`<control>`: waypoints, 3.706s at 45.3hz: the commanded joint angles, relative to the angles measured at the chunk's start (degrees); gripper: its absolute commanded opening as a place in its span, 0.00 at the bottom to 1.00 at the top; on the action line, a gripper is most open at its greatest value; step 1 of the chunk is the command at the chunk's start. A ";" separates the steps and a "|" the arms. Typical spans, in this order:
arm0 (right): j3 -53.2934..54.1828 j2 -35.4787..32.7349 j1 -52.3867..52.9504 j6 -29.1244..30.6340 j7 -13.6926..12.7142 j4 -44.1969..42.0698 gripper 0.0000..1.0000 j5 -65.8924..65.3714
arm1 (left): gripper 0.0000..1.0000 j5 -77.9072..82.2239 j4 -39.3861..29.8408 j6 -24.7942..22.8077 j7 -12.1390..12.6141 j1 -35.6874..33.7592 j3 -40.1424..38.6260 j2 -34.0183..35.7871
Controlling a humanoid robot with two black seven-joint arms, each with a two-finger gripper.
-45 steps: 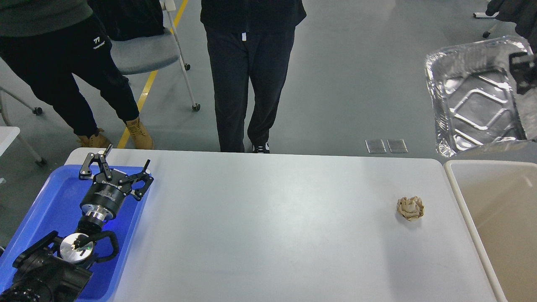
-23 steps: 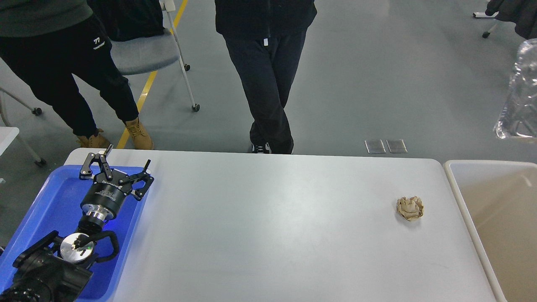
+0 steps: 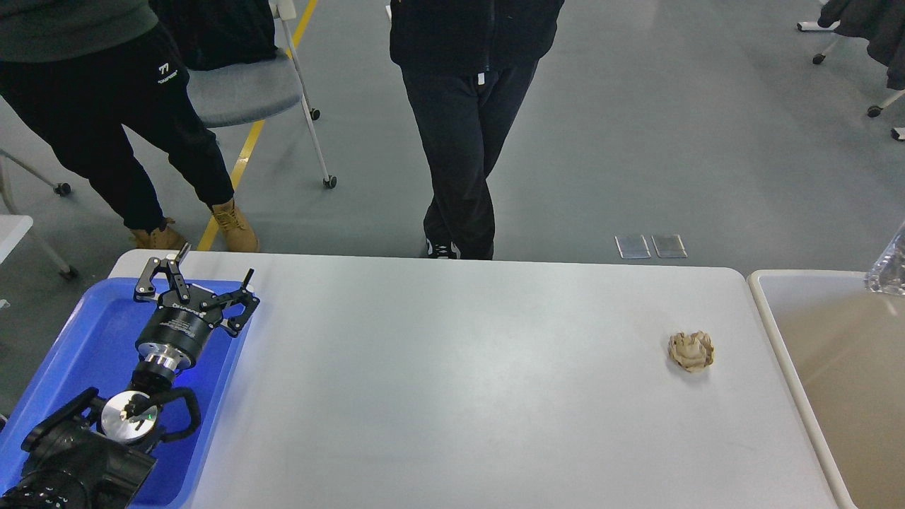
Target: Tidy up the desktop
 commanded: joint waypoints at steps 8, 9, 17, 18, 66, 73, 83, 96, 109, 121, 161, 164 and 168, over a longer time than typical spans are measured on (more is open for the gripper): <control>5.85 12.00 -21.11 -2.15 3.10 -17.62 0.00 0.15 | 1.00 0.00 0.00 0.00 0.00 0.00 0.00 0.00; 5.76 12.09 -21.47 -2.15 3.10 -17.62 0.00 0.15 | 1.00 0.00 0.00 0.00 0.00 0.00 0.00 0.00; 5.50 13.49 -22.88 -2.15 3.19 -17.53 0.00 0.06 | 1.00 0.00 0.00 0.00 0.00 0.00 0.00 0.00; 5.41 13.49 -23.14 -2.15 3.19 -17.53 0.00 0.06 | 1.00 0.00 0.00 0.00 0.00 0.00 0.00 0.00; 16.38 17.36 -19.98 -1.98 3.10 -17.09 1.00 0.68 | 1.00 0.00 0.00 0.00 0.00 0.00 0.09 0.00; 27.28 17.10 -14.71 -1.98 2.92 -12.88 1.00 0.68 | 1.00 0.00 0.00 0.00 0.00 0.00 0.09 0.00; 43.63 14.29 -9.96 -1.71 2.66 -0.76 1.00 0.68 | 1.00 0.00 0.00 0.00 0.00 -0.09 0.09 0.00; 39.52 6.73 -4.87 3.82 0.64 17.45 1.00 -0.64 | 1.00 0.00 0.00 0.00 0.00 0.00 0.00 0.00; 25.37 5.23 7.26 8.39 -0.50 22.81 1.00 -2.22 | 1.00 0.00 0.00 0.00 0.00 0.00 0.00 0.00; 14.03 5.06 19.04 11.47 -2.53 27.11 1.00 -3.19 | 1.00 0.00 0.00 0.00 0.00 0.00 0.00 0.00; -26.75 10.50 64.92 30.01 -2.09 60.42 1.00 -1.35 | 1.00 0.08 0.00 0.00 0.00 0.00 0.00 0.00; -27.72 12.61 65.98 31.86 -2.09 61.92 1.00 -1.00 | 1.00 0.08 0.00 0.00 0.00 0.00 0.00 0.00; -27.99 16.90 66.86 34.40 -2.09 62.89 1.00 0.32 | 1.00 0.08 0.00 0.00 0.08 0.00 0.00 0.00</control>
